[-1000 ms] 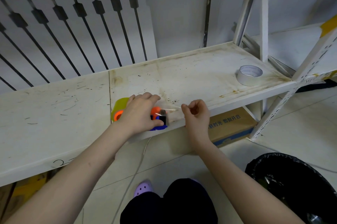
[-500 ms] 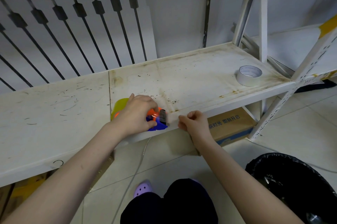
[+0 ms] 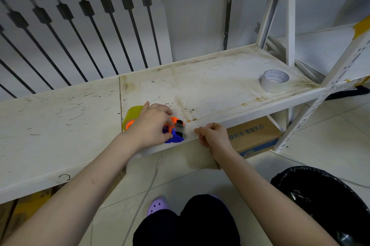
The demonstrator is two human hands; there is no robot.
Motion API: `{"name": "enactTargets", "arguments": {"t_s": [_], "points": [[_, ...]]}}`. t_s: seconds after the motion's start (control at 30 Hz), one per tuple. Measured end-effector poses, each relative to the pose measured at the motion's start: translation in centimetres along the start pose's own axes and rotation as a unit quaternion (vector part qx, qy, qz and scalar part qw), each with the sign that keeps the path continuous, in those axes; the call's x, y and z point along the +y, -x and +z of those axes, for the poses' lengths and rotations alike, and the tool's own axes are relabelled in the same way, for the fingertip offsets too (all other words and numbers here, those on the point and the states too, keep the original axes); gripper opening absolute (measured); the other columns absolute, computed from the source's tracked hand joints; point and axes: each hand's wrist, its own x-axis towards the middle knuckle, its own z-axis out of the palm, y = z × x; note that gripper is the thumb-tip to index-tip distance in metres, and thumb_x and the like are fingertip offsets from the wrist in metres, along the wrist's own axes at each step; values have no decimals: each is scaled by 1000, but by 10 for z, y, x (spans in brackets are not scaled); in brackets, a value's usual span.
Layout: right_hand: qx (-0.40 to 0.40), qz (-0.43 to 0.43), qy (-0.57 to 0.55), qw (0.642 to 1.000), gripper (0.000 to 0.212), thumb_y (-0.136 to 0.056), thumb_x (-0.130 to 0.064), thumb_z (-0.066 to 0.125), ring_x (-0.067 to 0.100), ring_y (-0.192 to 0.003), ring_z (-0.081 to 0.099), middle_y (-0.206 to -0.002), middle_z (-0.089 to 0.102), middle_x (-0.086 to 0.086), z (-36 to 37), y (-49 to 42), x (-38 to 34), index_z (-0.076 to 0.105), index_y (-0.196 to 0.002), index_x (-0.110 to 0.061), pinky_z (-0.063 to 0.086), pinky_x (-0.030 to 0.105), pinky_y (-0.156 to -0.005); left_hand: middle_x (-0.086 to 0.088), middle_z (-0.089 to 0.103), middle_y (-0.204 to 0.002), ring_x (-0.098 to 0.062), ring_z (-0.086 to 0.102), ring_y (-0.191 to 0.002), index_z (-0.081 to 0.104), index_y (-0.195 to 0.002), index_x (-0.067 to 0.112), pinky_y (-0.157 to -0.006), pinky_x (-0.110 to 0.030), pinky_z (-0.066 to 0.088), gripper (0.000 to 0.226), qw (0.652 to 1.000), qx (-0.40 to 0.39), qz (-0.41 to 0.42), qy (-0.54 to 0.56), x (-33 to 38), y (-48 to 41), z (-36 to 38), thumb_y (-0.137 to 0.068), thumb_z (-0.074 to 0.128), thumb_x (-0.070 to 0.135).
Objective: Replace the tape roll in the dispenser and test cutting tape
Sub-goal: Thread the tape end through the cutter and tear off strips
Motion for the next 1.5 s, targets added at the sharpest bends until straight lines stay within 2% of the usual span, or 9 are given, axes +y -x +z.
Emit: {"name": "enactTargets", "arguments": {"t_s": [0.23,0.53,0.67,0.83,1.0,1.1,1.23,1.37,1.5], "points": [[-8,-4,-20,1000,32,-78,6,67,17,-54,51,-62,52,8,2,-8,-2,43,-65,-11,55,24,-55,3,49,-133,-21,39,-129,71,-102,29,-116,-51,7,29,999,-24,-4,-36,2,-2,0,-79,63,44],[17,-42,-19,999,31,-80,4,67,17,-55,54,-65,52,9,3,-17,-7,43,-66,-11,51,18,-47,0,52,-121,-24,47,-118,69,-98,30,-115,-53,10,29,998,-19,-7,-61,4,-3,3,-77,62,48],[32,-61,-7,998,26,-82,3,66,16,-59,56,-70,52,8,5,-20,-9,45,-72,-9,55,20,-53,-1,51,-123,-24,48,-117,67,-103,27,-114,-54,10,34,997,-25,-8,-79,3,-5,4,-78,61,49],[51,-109,40,992,26,-83,-1,66,17,-61,53,-71,50,6,9,-21,-4,44,-75,-11,53,26,-58,-1,55,-116,-24,50,-112,67,-103,23,-112,-55,14,36,996,-22,-4,-91,3,-3,3,-85,52,51],[101,-148,87,980,25,-84,-10,65,17,-66,49,-72,49,1,16,-21,-2,44,-72,-18,51,37,-66,-1,59,-112,-24,53,-108,68,-103,25,-110,-54,20,28,998,18,-22,-56,4,-4,6,-94,43,32],[113,-173,139,968,20,-88,-14,59,12,-62,44,-70,46,-3,20,-22,-5,44,-75,-18,41,26,-59,-1,59,-110,-24,54,-106,68,-101,25,-107,-50,24,25,997,25,-36,-60,3,-7,9,-94,44,27],[133,-182,202,953,14,-95,-20,50,15,-66,47,-73,46,-3,27,-25,-7,43,-83,-15,38,26,-56,-3,59,-109,-25,55,-104,69,-98,23,-104,-47,26,21,996,26,-48,-72,3,-11,10,-90,50,25],[110,-143,140,974,26,-96,-10,48,21,-67,62,-82,51,6,31,-30,-7,37,-74,-19,58,36,-67,-3,61,-108,-25,57,-103,69,-103,21,-105,-47,27,23,995,36,-75,-49,4,-12,8,-86,55,27],[92,-101,65,988,22,-96,-7,49,9,-55,60,-77,56,7,30,-31,-8,38,-78,-14,54,25,-63,-5,63,-96,-25,58,-91,71,-91,19,-102,-45,29,25,996,42,-77,-5,6,-10,2,-80,48,21]]}}
